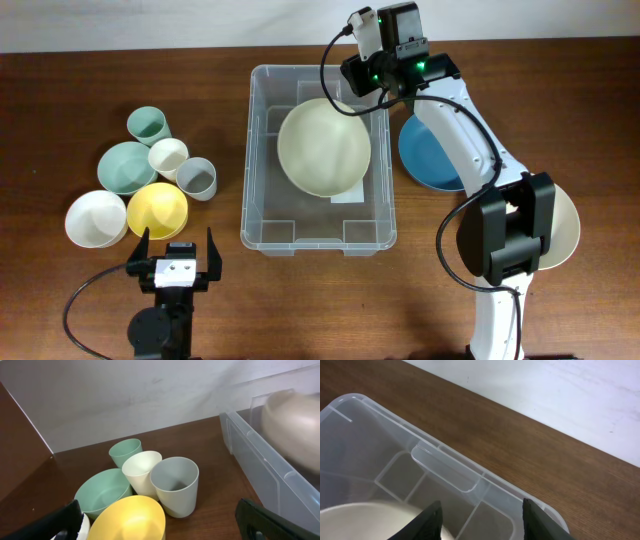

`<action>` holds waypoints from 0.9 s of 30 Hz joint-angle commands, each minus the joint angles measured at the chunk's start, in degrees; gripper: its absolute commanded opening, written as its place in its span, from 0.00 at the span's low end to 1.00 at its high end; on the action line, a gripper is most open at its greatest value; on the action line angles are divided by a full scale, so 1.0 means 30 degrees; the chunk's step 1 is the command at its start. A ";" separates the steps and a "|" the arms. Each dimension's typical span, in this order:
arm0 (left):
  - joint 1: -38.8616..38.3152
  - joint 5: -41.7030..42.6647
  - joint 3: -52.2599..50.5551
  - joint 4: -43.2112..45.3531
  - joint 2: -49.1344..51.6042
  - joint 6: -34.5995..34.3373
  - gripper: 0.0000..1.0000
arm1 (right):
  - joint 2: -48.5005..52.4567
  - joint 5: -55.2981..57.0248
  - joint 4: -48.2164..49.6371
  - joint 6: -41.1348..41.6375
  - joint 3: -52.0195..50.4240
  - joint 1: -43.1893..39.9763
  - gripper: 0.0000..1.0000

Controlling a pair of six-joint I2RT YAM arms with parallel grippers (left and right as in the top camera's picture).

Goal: Pack container
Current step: 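Carry the cream bowl over the bin and release it inside, then grasp the rim of the blue plate with the right gripper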

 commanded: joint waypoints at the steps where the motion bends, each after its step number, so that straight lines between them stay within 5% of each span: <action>1: -0.0058 -0.0131 -0.0138 0.0029 -0.0160 0.0306 0.99 | -0.0510 0.1122 -0.0022 0.0911 0.1122 -0.0466 0.47; 12: -0.0058 -0.0131 -0.0138 0.0029 -0.0160 0.0299 0.99 | -0.0525 0.3883 -0.5005 0.1326 0.3359 -0.4561 0.53; 17: -0.0058 -0.0131 -0.0138 0.0036 -0.0160 0.0299 0.99 | -0.0284 0.3847 -0.7439 0.1319 0.2535 -0.6972 0.68; 27: -0.0058 -0.0131 -0.0138 0.0029 -0.0160 0.0299 0.99 | 0.0685 0.2215 -0.9865 0.0612 -0.0459 -0.9173 0.73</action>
